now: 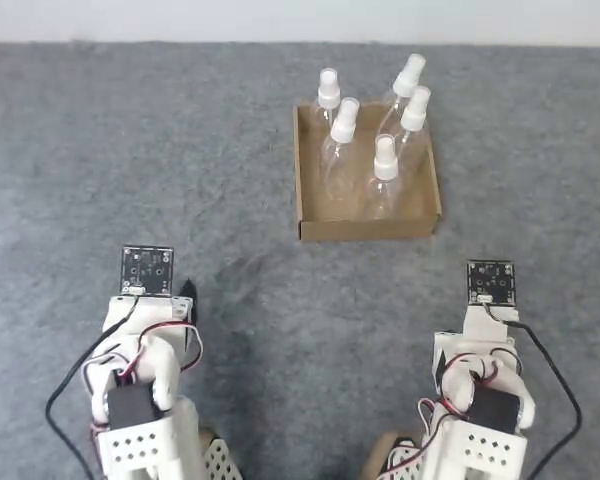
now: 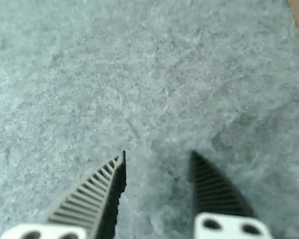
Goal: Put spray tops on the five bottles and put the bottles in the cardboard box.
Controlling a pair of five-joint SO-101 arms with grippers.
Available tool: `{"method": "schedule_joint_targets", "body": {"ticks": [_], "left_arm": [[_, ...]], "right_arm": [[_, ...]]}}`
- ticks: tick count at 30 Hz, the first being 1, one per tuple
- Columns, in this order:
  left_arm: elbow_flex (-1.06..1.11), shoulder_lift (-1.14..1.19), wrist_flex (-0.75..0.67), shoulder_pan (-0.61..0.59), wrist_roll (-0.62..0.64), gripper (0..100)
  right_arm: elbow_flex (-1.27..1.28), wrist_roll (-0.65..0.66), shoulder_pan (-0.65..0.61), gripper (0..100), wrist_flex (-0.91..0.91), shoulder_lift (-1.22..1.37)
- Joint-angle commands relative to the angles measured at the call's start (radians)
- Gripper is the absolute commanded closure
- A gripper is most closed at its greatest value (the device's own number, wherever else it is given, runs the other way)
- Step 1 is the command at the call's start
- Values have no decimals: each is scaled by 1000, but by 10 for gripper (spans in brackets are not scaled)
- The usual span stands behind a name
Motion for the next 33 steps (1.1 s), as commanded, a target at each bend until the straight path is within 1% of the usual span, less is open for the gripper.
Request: {"method": "schedule_joint_targets", "body": {"ticks": [1, 4, 5, 7, 10, 25, 27, 30, 31, 33], "left_arm": [[-7, 11, 18, -3, -2, 828], [-7, 6, 11, -3, -2, 971], [-7, 6, 9, -2, -2, 1000], [-7, 6, 12, -2, -2, 974], [-7, 6, 11, -2, -2, 988], [-7, 6, 17, 0, -6, 988], [-7, 6, 15, 2, -5, 988], [-7, 6, 11, -2, -3, 988], [-7, 6, 11, -2, -6, 988], [-7, 6, 11, -2, -6, 988]], "right_arm": [[23, 11, 15, 929, 7, -13], [23, 11, 15, 929, 7, -13], [23, 11, 15, 929, 7, -15], [23, 11, 15, 929, 7, -15], [23, 9, 15, 929, 7, -15], [23, 11, 16, 927, 7, -15], [23, 11, 18, 931, 7, -13], [23, 11, 18, 998, 7, -13], [23, 11, 18, 984, 7, -13], [23, 11, 16, 994, 7, -13]]}}
